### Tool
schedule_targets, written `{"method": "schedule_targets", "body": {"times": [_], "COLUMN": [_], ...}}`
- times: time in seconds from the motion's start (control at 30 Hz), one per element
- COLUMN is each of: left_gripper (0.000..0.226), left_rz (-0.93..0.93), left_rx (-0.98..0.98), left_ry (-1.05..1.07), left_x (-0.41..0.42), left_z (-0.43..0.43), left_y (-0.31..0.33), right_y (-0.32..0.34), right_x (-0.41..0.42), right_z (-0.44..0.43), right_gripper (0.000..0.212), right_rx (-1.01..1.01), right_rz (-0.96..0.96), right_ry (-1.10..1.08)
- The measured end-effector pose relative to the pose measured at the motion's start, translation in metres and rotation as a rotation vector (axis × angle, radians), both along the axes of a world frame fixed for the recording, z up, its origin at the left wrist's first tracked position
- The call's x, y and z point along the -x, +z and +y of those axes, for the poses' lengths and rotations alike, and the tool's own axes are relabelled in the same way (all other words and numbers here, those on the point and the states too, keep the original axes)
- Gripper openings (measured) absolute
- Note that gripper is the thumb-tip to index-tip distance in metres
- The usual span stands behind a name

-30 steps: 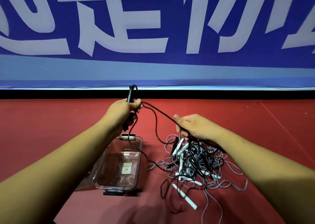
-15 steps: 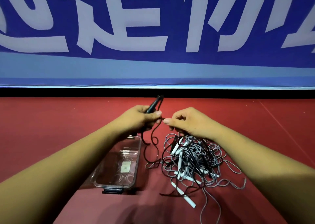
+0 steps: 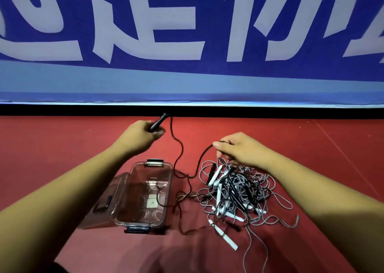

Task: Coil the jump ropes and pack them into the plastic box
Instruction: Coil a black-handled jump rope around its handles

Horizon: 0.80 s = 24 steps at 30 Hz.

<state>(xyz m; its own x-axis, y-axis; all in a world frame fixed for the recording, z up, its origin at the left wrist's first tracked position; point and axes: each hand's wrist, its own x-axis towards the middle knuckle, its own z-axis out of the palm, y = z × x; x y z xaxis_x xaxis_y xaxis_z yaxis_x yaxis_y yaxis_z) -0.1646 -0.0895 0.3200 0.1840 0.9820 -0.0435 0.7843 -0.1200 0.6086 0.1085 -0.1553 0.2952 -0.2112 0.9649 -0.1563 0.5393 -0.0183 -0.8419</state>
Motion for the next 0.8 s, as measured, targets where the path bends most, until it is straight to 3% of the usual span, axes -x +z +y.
{"method": "schedule_targets", "body": {"times": [0.1,0.23,0.33,0.4,0.53,0.67,0.8], "left_gripper": [0.022,0.03,0.015,0.022,0.025,0.021,0.019], "left_rz": [-0.498,-0.655,-0.829,-0.931,-0.978,-1.178,-1.113], "left_rx": [0.271,0.5,0.49,0.396,0.334,0.322,0.362], "left_ry": [-0.193,-0.444,-0.298,-0.149,0.022,0.223,0.35], "left_x": [-0.026,-0.043,-0.048,-0.046,-0.044,-0.039,-0.023], "left_z": [-0.02,-0.036,-0.034,-0.026,-0.02,-0.007,0.003], "left_y": [0.008,0.005,0.012,0.014,0.01,0.015,0.008], "right_y": [0.015,0.027,0.026,0.02,0.005,-0.004,-0.004], "right_x": [0.025,0.035,0.023,0.009,-0.012,-0.017,-0.019], "right_z": [-0.001,-0.001,-0.002,-0.004,-0.001,-0.002,-0.007], "right_gripper": [0.035,0.032,0.03,0.027,0.015,0.029,0.031], "right_rx": [-0.026,-0.042,-0.058,-0.052,0.044,0.088,0.077], "right_rz": [0.092,0.237,0.201,0.09,0.065,-0.166,-0.12], "right_ry": [0.064,0.079,0.08,0.078,0.075,0.075,0.013]}}
